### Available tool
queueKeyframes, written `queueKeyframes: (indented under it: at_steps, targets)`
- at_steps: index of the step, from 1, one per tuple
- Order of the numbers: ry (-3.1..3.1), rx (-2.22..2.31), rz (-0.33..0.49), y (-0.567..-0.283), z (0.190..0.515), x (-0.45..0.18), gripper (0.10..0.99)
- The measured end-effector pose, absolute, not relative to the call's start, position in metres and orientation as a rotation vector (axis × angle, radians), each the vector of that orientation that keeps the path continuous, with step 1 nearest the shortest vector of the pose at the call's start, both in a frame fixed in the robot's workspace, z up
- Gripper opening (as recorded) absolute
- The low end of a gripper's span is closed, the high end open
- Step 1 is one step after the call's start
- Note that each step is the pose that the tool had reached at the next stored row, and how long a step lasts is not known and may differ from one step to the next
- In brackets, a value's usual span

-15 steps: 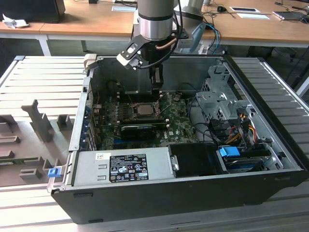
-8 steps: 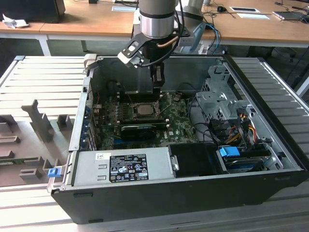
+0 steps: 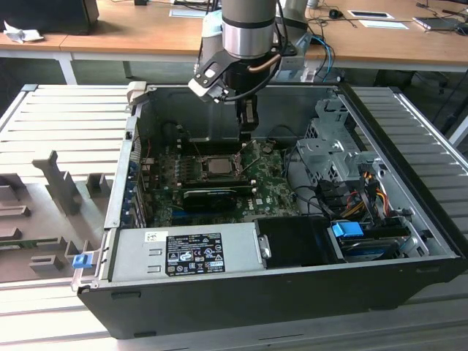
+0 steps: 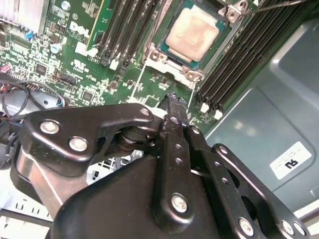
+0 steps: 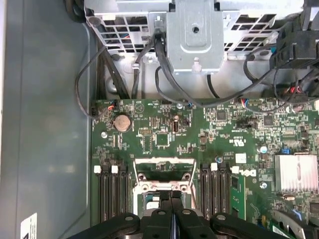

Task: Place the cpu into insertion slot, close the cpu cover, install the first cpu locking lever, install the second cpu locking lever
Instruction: 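Close the cpu cover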

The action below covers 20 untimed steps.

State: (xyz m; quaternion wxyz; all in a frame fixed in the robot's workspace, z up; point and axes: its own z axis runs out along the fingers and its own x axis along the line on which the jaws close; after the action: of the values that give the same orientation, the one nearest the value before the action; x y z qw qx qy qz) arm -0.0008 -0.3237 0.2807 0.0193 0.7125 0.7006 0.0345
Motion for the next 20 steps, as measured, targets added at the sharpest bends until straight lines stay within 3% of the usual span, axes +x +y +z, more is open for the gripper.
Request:
queueKeyframes:
  at_steps: [20]
  targets:
    - [2.173, 2.209, 0.103, -0.324, 0.276, 0.039, 0.106]
